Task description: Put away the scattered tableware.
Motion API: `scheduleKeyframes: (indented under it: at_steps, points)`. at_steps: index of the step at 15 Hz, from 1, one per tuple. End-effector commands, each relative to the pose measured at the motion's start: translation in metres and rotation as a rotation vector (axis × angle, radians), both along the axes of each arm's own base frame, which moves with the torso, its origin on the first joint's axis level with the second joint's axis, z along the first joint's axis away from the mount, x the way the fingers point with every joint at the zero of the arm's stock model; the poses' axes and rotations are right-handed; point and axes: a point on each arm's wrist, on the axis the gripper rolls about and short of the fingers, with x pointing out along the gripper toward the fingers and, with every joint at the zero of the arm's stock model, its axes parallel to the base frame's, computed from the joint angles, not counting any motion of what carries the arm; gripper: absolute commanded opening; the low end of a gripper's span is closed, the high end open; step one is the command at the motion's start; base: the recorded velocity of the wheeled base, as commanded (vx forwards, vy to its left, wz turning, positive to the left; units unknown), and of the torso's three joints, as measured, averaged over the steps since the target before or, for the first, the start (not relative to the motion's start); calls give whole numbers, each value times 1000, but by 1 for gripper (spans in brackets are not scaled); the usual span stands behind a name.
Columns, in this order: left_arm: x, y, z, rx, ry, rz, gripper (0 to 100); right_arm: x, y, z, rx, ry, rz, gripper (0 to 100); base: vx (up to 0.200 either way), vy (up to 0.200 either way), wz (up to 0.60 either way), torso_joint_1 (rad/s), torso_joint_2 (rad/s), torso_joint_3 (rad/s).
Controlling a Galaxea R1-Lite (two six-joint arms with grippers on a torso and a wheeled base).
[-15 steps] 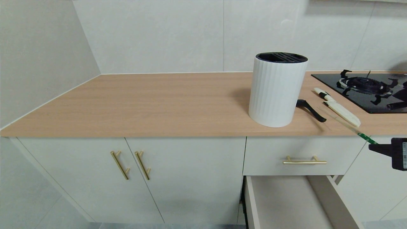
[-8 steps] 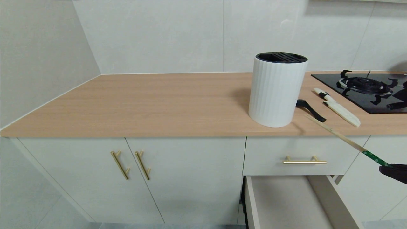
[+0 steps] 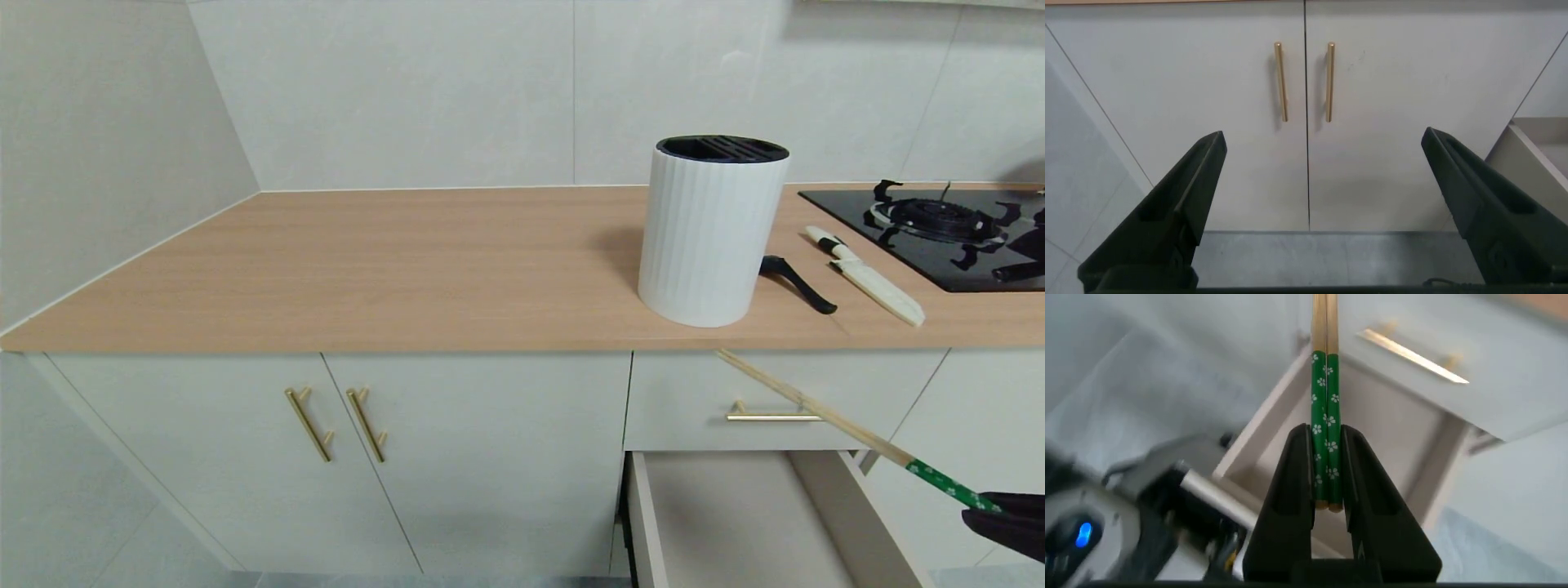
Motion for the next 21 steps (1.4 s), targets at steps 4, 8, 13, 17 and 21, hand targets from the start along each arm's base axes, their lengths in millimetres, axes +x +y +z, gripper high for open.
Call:
scheduleKeyframes:
  at_steps: [4, 8, 13, 17, 21]
  points:
    - [0, 0, 0, 0, -1, 0, 100, 1, 2, -9, -16, 67, 42, 0, 0, 0, 0, 0, 0, 0]
    - [0, 0, 0, 0, 0, 0, 100, 6, 4, -19, -50, 111, 67, 0, 0, 0, 0, -12, 25, 18]
    - [0, 0, 0, 0, 0, 0, 100, 9, 5, -24, -68, 137, 76, 0, 0, 0, 0, -158, 388, 220]
    - [0, 0, 0, 0, 0, 0, 100, 13, 6, -28, -76, 159, 78, 0, 0, 0, 0, -182, 466, 276]
    - [0, 0, 0, 0, 0, 0, 100, 16, 8, -30, -79, 179, 82, 0, 0, 0, 0, -157, 453, 285]
